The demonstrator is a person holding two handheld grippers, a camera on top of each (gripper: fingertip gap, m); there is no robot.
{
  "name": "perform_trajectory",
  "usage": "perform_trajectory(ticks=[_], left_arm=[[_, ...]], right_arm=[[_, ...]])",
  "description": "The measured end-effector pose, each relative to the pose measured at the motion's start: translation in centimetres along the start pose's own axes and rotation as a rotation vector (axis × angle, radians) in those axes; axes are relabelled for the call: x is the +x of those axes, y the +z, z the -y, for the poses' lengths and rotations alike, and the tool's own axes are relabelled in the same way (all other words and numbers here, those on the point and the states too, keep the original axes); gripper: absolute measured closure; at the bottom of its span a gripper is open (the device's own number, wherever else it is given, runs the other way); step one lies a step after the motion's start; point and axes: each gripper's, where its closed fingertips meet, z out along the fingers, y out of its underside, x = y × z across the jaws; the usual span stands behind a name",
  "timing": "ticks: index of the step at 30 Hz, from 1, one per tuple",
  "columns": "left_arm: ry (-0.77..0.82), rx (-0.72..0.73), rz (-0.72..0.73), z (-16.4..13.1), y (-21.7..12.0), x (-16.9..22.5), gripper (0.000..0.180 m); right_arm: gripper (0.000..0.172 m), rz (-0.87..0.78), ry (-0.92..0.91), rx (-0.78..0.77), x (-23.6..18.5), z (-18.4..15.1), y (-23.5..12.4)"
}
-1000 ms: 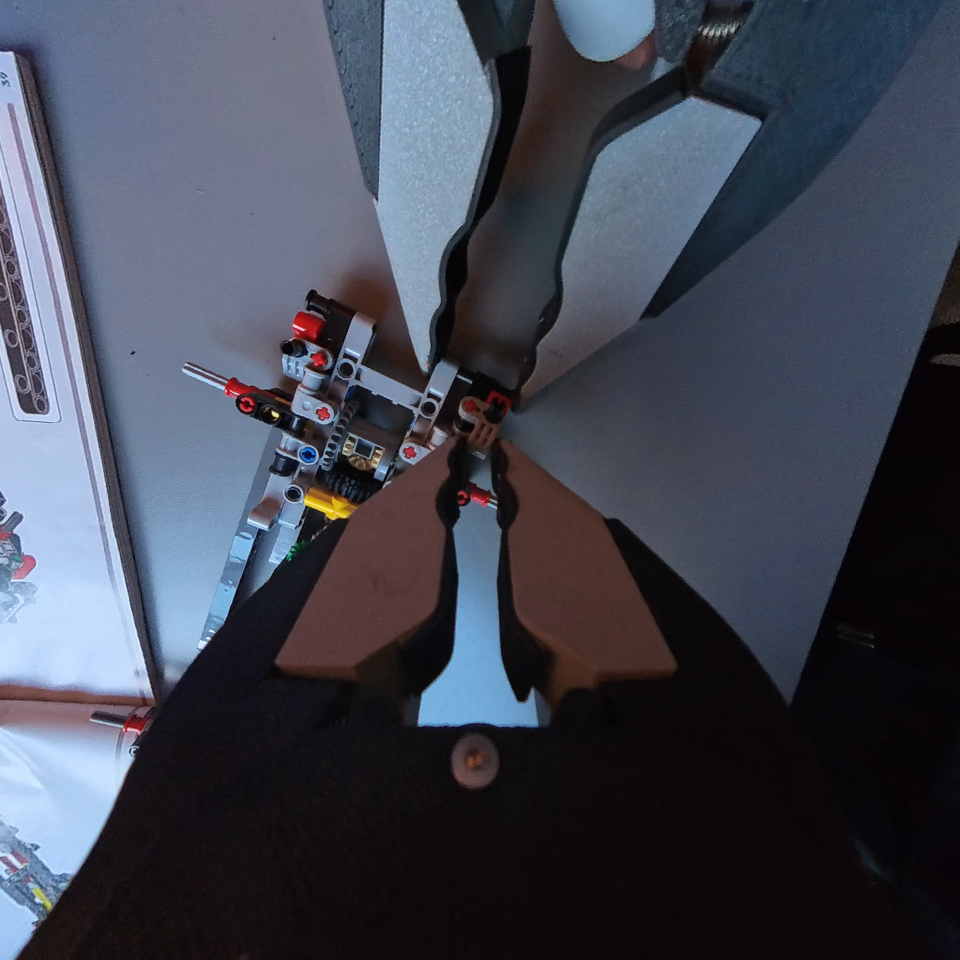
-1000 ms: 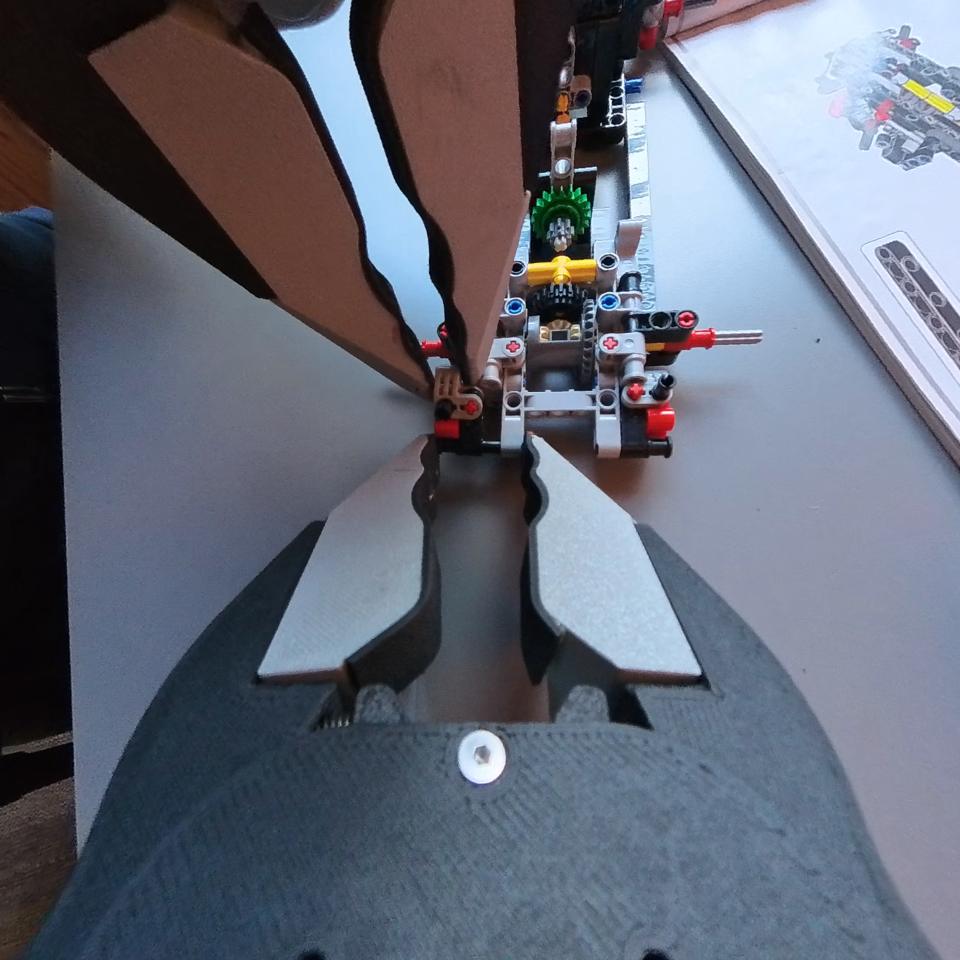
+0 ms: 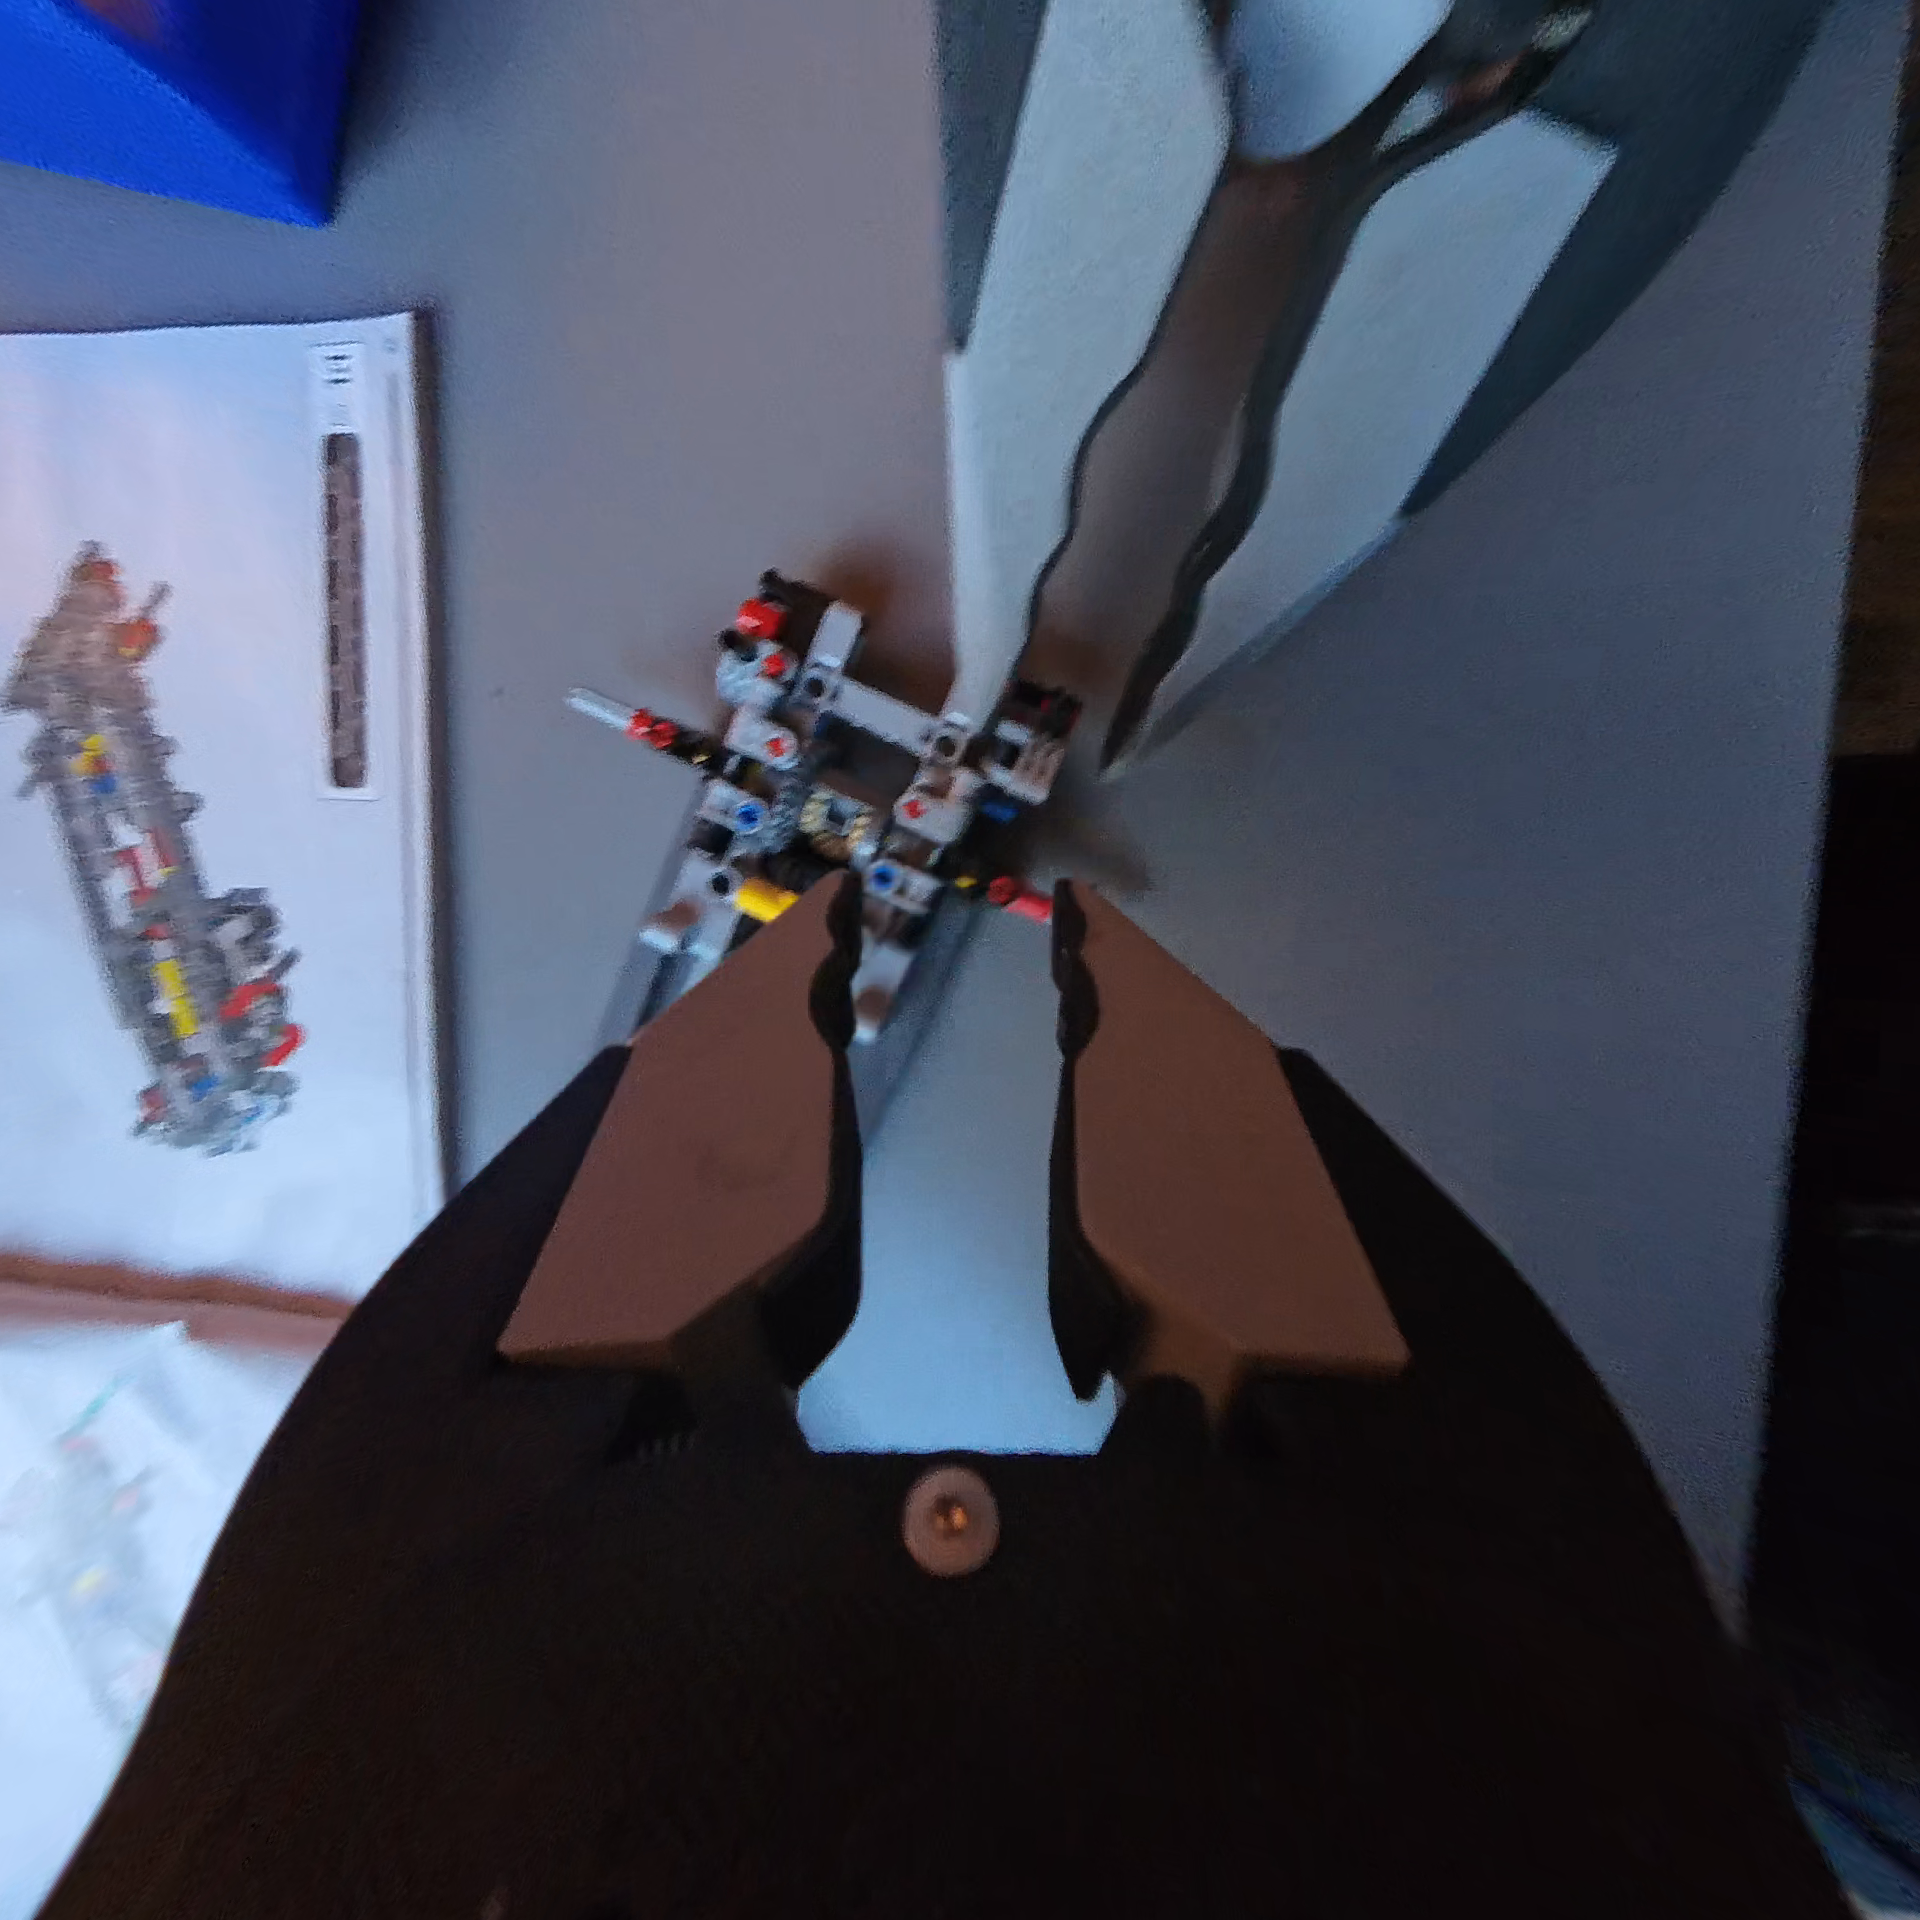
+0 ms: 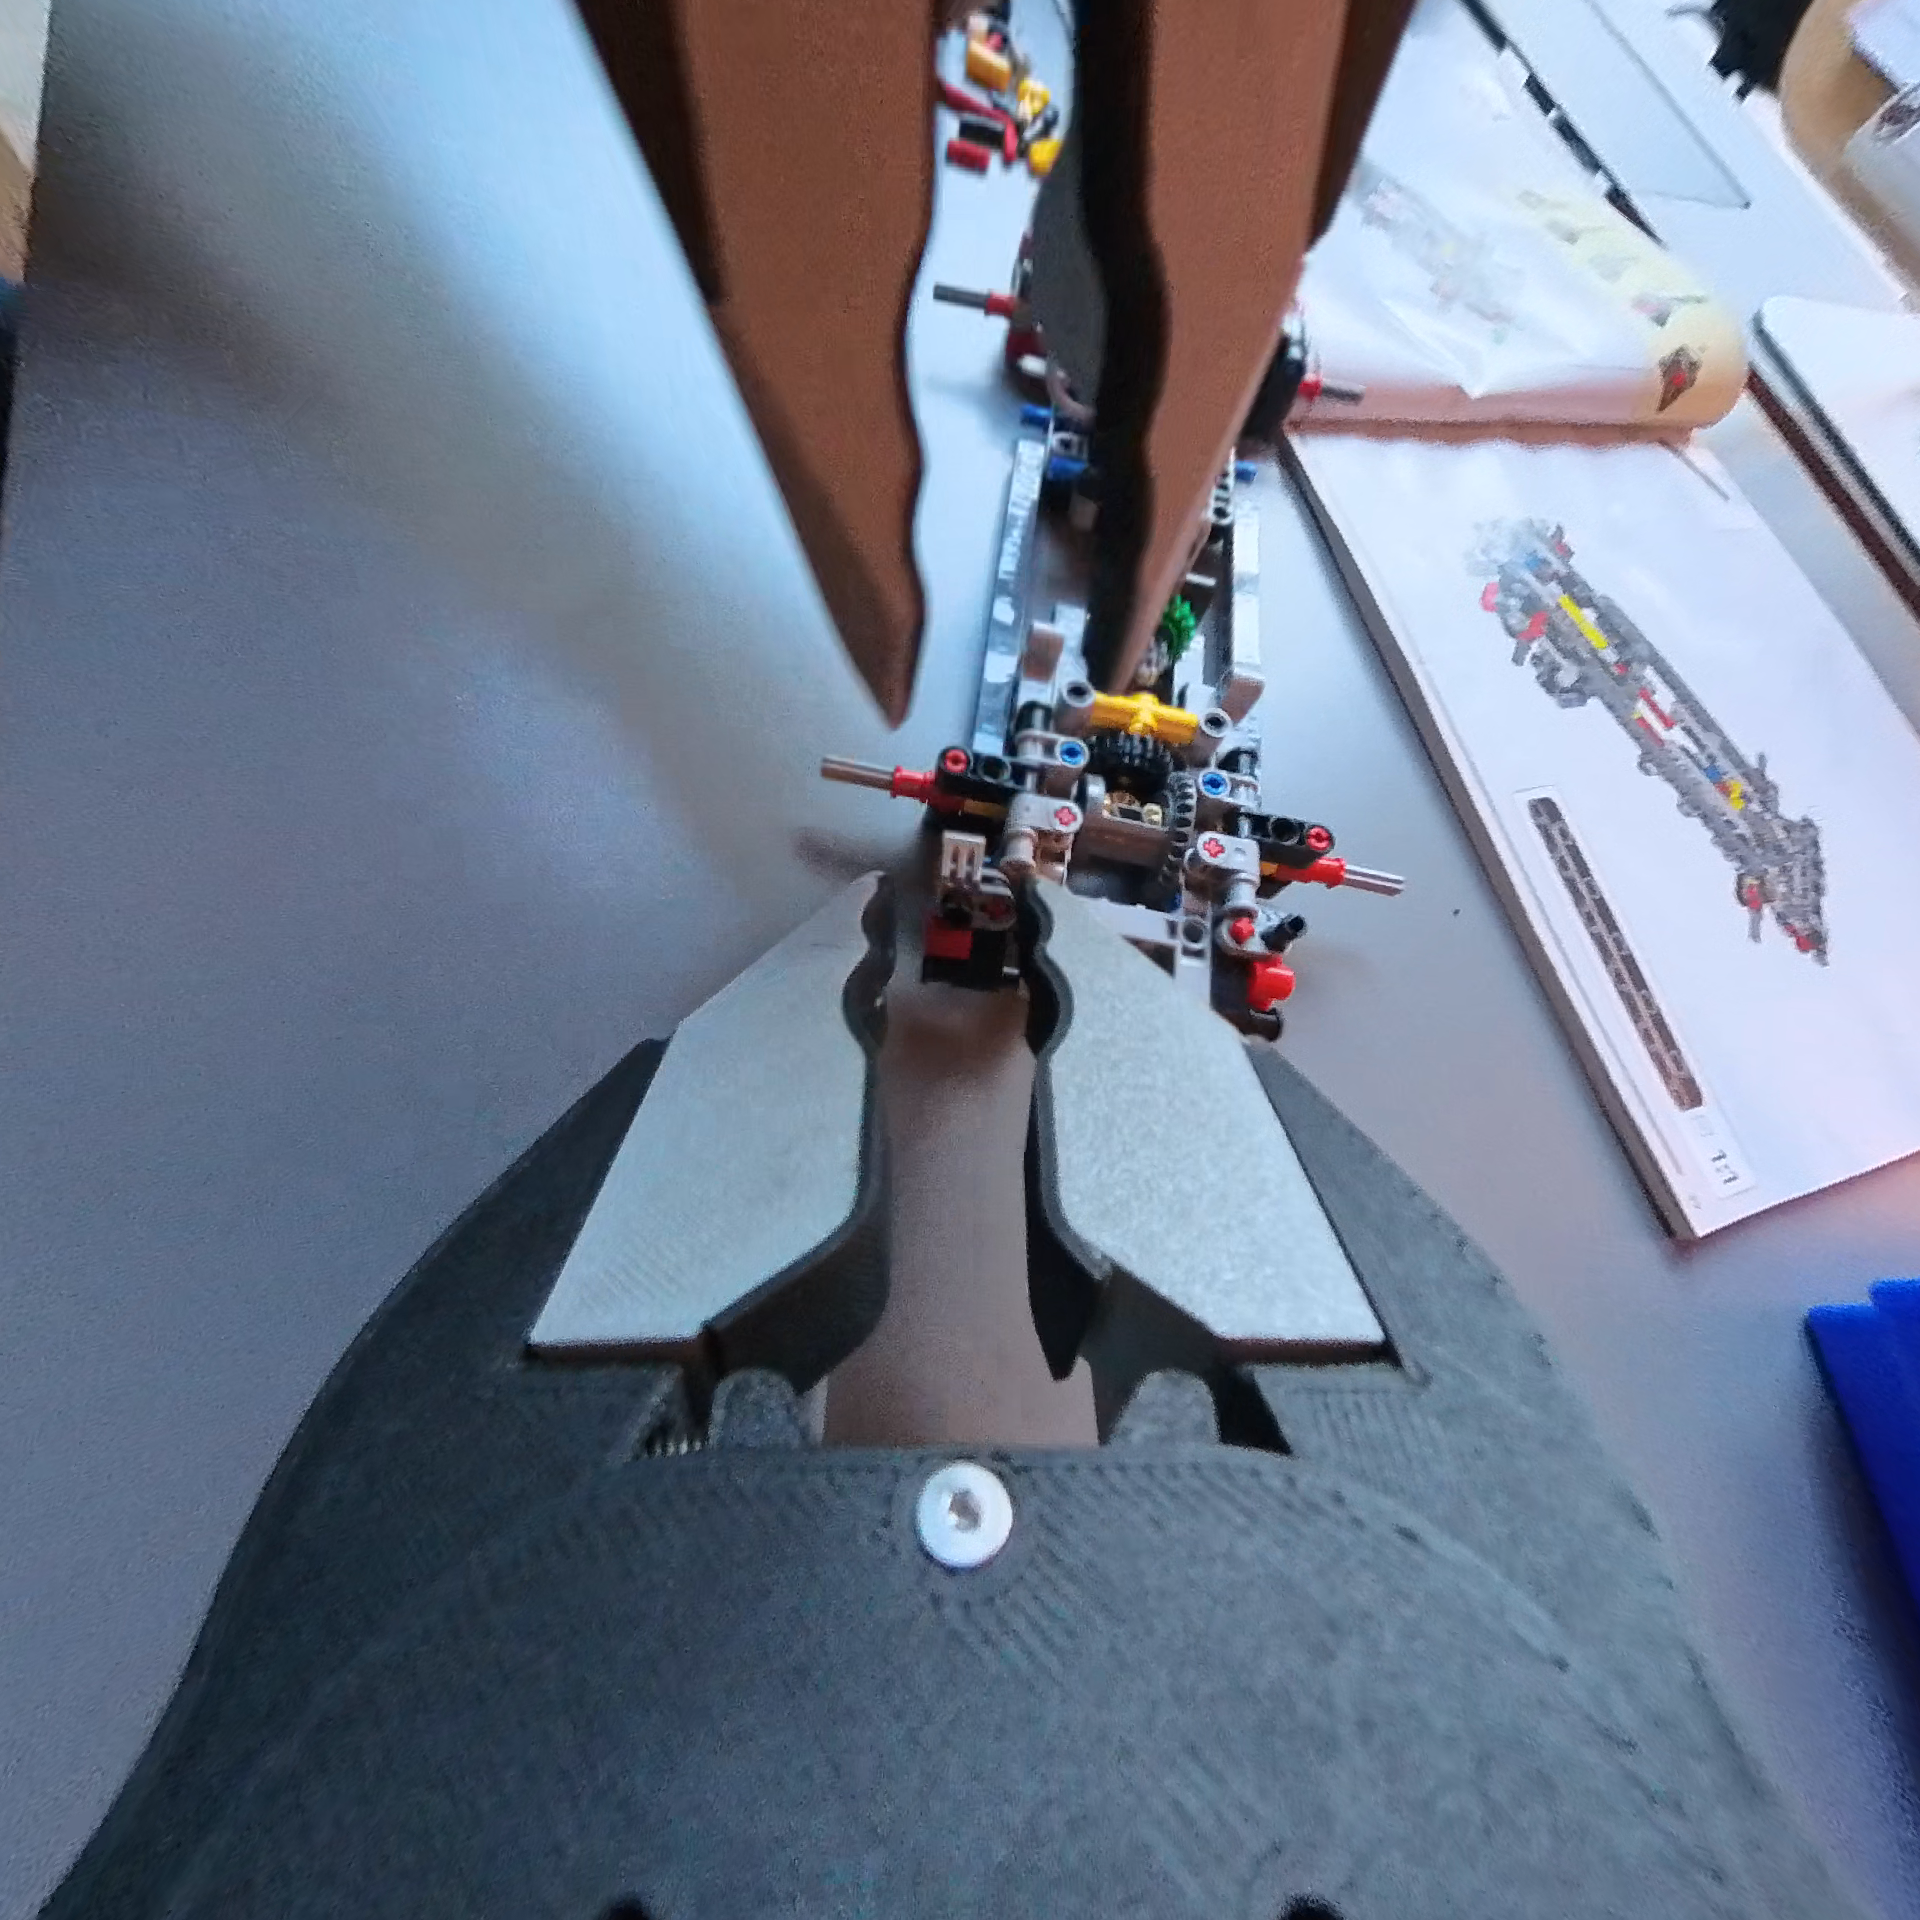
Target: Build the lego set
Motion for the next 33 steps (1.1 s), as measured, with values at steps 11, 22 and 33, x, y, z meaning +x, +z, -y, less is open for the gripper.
perform_trajectory(ticks=[11,22,33], left_arm=[[0.191,0.035,-0.182,0.2,2.9,-0.5,0.159],[0.215,0.052,-0.206,0.0,3.2,-0.6,0.161],[0.256,0.046,-0.218,-2.2,1.3,-1.7,0.157]], right_arm=[[0.172,0.008,-0.061,-0.072,-0.3,0.7,0.2],[0.170,0.050,0.052,-0.135,0.2,1.3,1.1],[0.157,-0.139,0.173,-0.151,0.6,0.0,0.7]])
